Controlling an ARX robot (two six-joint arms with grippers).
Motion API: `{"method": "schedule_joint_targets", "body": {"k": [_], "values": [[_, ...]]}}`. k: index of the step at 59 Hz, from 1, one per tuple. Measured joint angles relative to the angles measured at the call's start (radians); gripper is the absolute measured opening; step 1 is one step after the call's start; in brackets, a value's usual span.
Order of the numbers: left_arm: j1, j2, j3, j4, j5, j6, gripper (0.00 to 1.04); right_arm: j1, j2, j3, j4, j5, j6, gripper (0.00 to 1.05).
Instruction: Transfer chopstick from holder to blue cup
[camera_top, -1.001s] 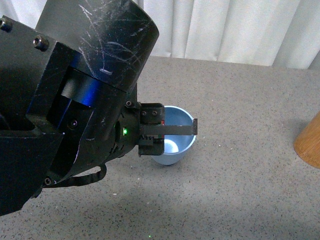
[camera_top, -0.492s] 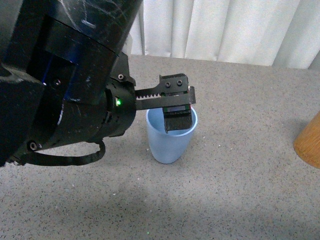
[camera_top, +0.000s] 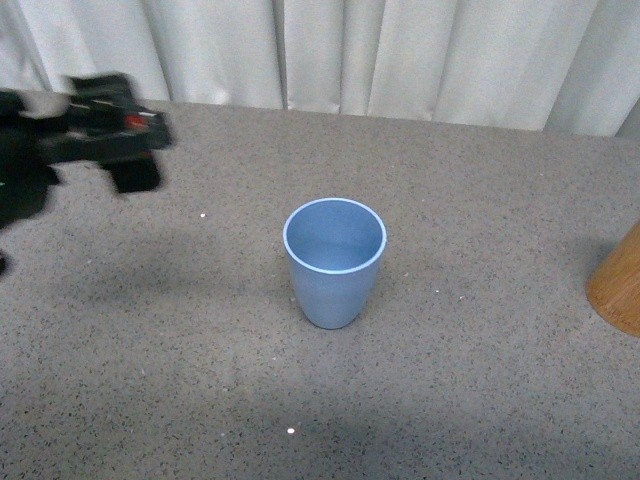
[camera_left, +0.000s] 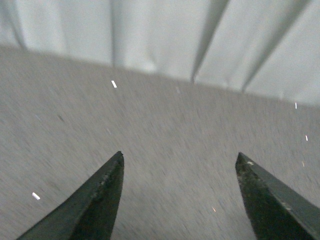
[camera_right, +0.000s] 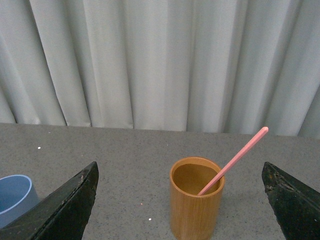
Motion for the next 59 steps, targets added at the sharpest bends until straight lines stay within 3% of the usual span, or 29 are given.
{"method": "schedule_joint_targets", "body": {"k": [7,11,16,21,24,28,34,39,59], "values": [[0.201,-0.163,-0.16,0.181,0.185,0.108,0.44,0.0,0.0,0.0,0.0,0.0,0.0,0.95],[0.246,-0.239,-0.244,0.175,0.192,0.124,0.33,0.0,0.0,0.0,0.0,0.0,0.0,0.95],[0.253,-0.373,-0.353,0.084,0.206,0.14,0.19,0.0,0.0,0.0,0.0,-0.004,0.0,0.95],[0.253,-0.663,-0.38,-0.182,0.216,0.147,0.03,0.0,0.0,0.0,-0.001,-0.003,0.0,0.95],[0.253,-0.859,-0.379,-0.371,0.215,0.151,0.04,0.0,0.0,0.0,-0.001,-0.002,0.0,0.95],[0.253,-1.228,-0.357,-0.747,0.216,0.156,0.04,0.0,0.0,0.0,-0.001,0.0,0.0,0.95],[0.253,-1.582,-0.353,-1.078,0.216,0.16,0.04,0.0,0.0,0.0,-0.001,0.0,0.0,0.95],[0.253,-1.662,-0.353,-1.145,0.214,0.161,0.04,0.0,0.0,0.0,-0.001,-0.002,0.0,0.95],[0.253,-1.675,-0.353,-1.152,0.216,0.161,0.04,0.0,0.0,0.0,-0.001,-0.002,0.0,0.95]]}}
